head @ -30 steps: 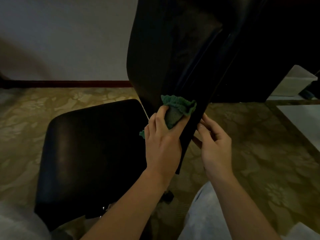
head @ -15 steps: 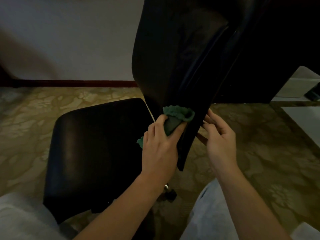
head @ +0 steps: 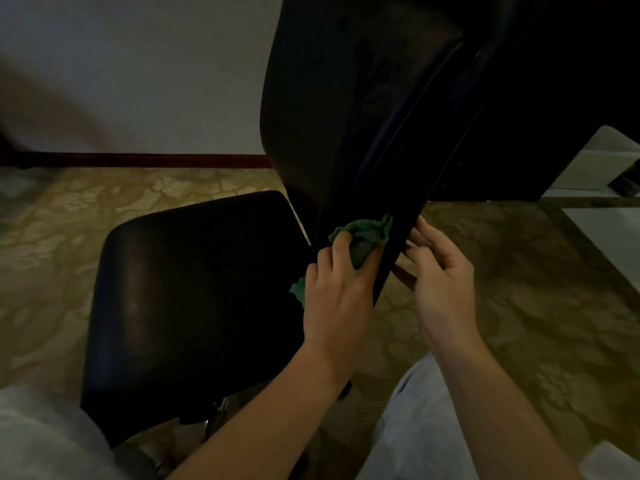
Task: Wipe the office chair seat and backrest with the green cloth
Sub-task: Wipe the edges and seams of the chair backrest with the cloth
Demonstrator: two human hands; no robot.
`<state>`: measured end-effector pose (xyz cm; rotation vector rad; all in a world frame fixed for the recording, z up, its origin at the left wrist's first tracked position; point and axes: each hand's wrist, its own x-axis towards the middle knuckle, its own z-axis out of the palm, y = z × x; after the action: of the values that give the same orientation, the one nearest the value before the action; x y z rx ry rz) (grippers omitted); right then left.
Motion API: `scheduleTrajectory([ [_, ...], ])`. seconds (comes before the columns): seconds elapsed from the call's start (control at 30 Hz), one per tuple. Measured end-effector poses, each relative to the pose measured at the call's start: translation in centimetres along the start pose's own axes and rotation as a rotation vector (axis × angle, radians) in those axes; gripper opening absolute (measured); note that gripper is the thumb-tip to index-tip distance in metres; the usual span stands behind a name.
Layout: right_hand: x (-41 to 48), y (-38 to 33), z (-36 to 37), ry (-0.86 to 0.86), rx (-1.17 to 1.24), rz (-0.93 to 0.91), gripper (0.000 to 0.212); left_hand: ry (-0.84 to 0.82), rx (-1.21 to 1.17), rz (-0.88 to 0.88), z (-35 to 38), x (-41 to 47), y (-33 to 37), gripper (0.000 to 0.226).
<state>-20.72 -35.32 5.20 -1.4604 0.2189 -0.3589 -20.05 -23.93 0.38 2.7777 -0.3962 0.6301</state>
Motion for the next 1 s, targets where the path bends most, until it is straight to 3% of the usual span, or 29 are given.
scheduleTrajectory([
  [0.3,-0.1,0.1,-0.3,-0.034,-0.01,-0.031,0.046,-0.115,0.02,0.02,3.2,-5.0,-3.8,0.055],
  [0.63,-0.1,0.1,0.0,-0.023,-0.005,-0.034,0.041,0.147,-0.152,0.109,-0.9,-1.3,-1.8,0.048],
  [0.73,-0.1,-0.2,0.0,-0.013,-0.012,-0.026,0.039,0.134,-0.194,0.189,-0.6,-0.8,-0.9,0.05],
  [0.87,-0.4,-0.3,0.0,-0.021,-0.013,-0.024,0.039,0.108,-0.295,0.17,-0.2,-1.2,-0.9,0.055],
  [1.0,-0.5,-0.3,-0.1,-0.021,0.0,-0.006,0.038,0.29,-0.334,0.128,-1.2,-0.2,-0.8,0.043],
])
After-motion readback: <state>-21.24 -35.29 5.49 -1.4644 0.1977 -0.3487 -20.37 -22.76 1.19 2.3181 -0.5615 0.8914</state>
